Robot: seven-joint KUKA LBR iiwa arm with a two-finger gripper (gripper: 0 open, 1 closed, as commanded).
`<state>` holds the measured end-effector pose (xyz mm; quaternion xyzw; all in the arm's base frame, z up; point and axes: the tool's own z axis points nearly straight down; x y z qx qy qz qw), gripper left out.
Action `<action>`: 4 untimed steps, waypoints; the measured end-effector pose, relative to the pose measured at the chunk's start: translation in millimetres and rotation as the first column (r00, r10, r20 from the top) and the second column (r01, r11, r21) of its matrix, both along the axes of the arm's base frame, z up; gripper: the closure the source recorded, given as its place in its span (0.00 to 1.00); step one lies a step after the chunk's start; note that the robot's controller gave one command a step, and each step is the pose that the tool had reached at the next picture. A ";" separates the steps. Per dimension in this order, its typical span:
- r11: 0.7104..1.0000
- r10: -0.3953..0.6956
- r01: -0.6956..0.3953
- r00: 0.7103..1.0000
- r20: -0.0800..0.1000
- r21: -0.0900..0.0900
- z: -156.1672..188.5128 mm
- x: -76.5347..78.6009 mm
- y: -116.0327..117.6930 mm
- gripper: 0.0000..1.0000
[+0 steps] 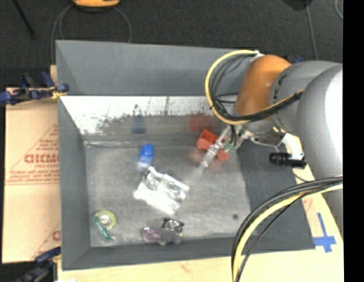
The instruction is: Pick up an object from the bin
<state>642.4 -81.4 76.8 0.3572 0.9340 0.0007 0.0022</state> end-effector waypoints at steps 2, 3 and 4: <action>1.000 -0.017 0.017 1.000 0.003 0.002 3.6 -8.2 12.5 1.00; 1.000 -0.010 0.010 1.000 0.002 -0.001 25.6 -6.4 11.2 1.00; 1.000 -0.004 0.004 1.000 0.005 -0.001 85.7 -4.1 9.4 1.00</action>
Offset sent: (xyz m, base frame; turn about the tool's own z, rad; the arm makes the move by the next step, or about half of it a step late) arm -0.0134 0.0133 -0.0068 0.0245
